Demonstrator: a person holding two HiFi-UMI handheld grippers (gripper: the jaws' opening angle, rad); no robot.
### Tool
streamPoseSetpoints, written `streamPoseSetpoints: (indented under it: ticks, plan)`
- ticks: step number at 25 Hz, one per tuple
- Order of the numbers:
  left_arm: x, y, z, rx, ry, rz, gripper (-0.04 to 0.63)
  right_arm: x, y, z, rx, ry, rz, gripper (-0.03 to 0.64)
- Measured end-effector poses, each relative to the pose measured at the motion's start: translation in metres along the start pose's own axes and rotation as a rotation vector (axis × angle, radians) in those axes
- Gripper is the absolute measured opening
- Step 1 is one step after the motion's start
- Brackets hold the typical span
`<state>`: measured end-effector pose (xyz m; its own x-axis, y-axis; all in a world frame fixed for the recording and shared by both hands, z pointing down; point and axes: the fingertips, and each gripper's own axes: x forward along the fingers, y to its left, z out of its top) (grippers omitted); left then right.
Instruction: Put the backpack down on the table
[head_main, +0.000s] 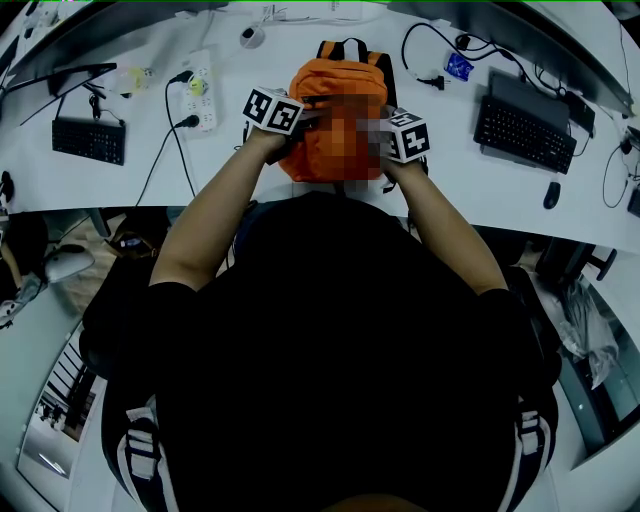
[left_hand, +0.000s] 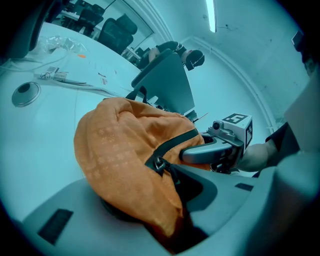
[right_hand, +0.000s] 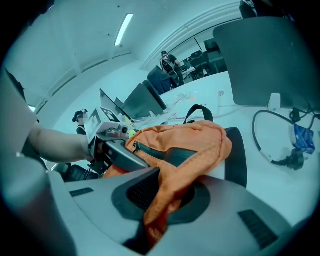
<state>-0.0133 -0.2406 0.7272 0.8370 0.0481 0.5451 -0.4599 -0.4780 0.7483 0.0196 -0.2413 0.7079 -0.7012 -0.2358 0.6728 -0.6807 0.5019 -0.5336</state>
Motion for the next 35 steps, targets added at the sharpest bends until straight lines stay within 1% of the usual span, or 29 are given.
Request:
streamPoseSetpoints:
  ticks: [1,2,3,6,8,9,11,15,17,22,28,31,35]
  plan:
    - [-0.001,0.002,0.000,0.004,-0.001,0.010,0.160,0.000,0.000,0.000,0.003,-0.005,0.001,0.038]
    - [-0.002,0.003,0.001,0.007,-0.003,0.017,0.185,0.000,0.001,0.000,0.005,-0.008,0.002,0.084]
    - [-0.003,0.004,0.001,0.008,-0.004,0.020,0.199,0.001,0.001,-0.001,0.005,-0.010,0.003,0.125]
    - [-0.007,0.004,0.001,0.005,-0.015,0.022,0.228,0.000,0.003,-0.002,0.004,-0.021,-0.001,0.182]
    - [-0.010,0.004,0.002,0.007,-0.031,0.030,0.244,-0.001,0.004,-0.003,0.008,-0.028,-0.003,0.208]
    - [-0.012,0.005,0.003,0.009,-0.039,0.037,0.253,-0.001,0.004,-0.003,0.009,-0.030,-0.004,0.214]
    - [-0.016,0.008,0.003,0.015,-0.048,0.055,0.291,-0.003,0.003,-0.004,0.008,-0.031,-0.012,0.223]
    - [-0.022,0.010,0.002,0.019,-0.056,0.072,0.319,-0.009,-0.002,-0.007,0.005,-0.034,-0.043,0.253]
    - [-0.027,0.010,0.002,0.019,-0.073,0.084,0.322,-0.014,-0.005,-0.008,0.011,-0.041,-0.058,0.261]
    - [-0.046,0.021,0.001,-0.005,-0.117,0.150,0.334,-0.023,-0.009,-0.013,0.013,-0.035,-0.082,0.272]
    - [-0.067,0.023,0.000,-0.026,-0.168,0.172,0.336,-0.035,-0.010,-0.019,0.015,-0.036,-0.104,0.273]
    - [-0.080,0.026,0.003,-0.038,-0.206,0.187,0.336,-0.040,-0.010,-0.019,0.020,-0.053,-0.111,0.273]
    - [-0.094,0.027,0.002,-0.039,-0.231,0.202,0.336,-0.048,-0.012,-0.014,0.021,-0.078,-0.123,0.273]
